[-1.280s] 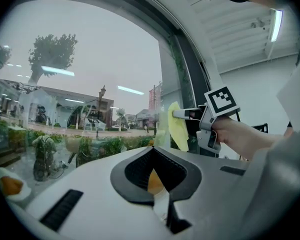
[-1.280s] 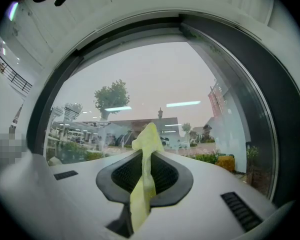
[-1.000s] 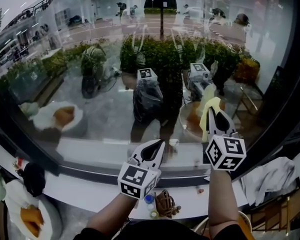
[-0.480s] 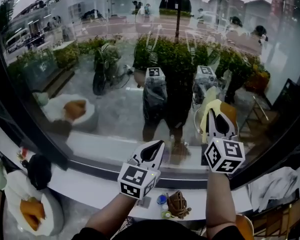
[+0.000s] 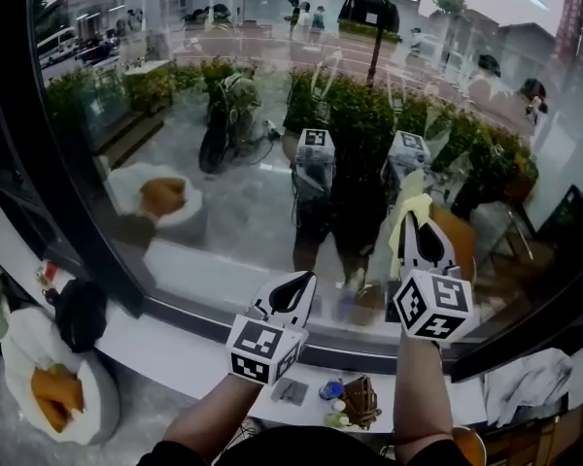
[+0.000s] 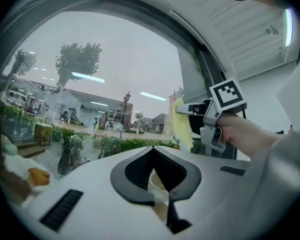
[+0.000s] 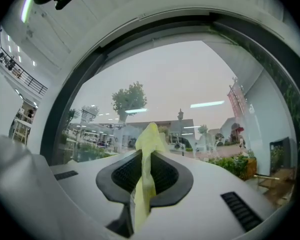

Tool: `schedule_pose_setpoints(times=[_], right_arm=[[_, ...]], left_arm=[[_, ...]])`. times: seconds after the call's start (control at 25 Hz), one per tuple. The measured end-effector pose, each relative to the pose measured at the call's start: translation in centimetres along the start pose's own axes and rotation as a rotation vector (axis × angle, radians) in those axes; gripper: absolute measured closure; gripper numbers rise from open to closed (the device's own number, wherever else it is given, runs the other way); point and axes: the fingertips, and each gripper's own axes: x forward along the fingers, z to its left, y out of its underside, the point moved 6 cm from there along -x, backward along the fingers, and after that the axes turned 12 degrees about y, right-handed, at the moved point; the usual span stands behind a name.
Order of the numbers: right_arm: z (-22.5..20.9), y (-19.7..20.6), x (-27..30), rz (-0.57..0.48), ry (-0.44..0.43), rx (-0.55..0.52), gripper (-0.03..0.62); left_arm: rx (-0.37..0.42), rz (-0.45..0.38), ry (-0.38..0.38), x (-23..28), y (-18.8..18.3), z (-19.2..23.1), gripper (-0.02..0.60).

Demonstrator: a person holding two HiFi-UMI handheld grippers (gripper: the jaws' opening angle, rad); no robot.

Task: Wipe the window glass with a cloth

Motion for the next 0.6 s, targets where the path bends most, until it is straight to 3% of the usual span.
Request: schedule_pose_setpoints(times=[0.6], right_arm=[[17.9,0.9,2.7,-0.028,-0.109,0.036,0.539]], left_arm=[[-0.018,0.042,-0.135,-11.9,0.9,10.8,0.574]])
